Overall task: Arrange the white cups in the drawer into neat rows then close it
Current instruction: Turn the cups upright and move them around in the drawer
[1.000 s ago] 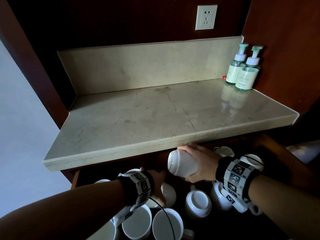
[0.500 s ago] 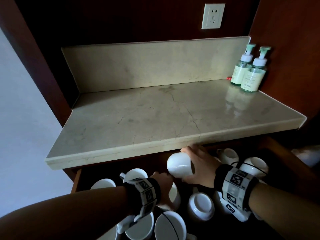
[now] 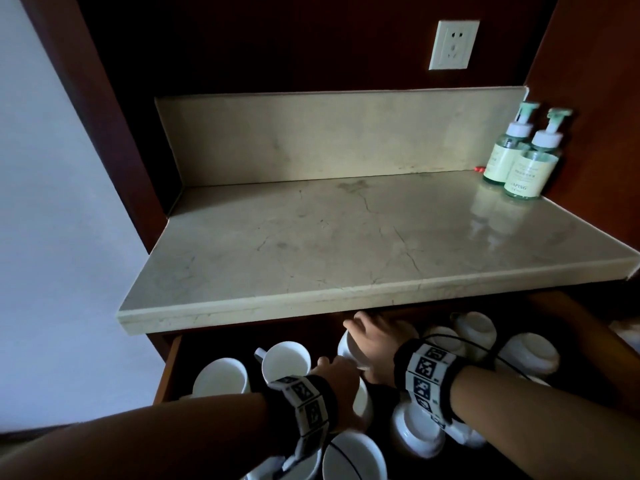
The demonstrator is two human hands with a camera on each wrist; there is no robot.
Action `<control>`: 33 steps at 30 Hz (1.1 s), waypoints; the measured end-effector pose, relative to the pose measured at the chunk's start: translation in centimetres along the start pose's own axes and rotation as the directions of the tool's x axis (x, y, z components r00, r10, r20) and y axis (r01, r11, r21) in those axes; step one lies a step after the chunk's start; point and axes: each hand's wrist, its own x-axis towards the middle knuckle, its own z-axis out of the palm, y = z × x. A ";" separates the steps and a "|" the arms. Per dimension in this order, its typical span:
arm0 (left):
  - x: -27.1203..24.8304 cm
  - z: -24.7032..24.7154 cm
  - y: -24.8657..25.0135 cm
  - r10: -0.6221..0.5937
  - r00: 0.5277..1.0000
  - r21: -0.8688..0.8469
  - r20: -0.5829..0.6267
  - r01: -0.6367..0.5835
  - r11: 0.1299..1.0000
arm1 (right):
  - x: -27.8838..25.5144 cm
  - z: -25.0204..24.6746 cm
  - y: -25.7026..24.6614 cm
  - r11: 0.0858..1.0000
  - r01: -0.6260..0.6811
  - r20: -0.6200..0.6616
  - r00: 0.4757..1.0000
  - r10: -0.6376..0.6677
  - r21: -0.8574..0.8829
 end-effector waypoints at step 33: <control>0.6 -0.3 1.9 0.076 0.997 0.031 0.024 -0.077 0.997 | -5.2 -2.9 4.4 0.980 0.199 0.245 0.950 -0.192 -0.001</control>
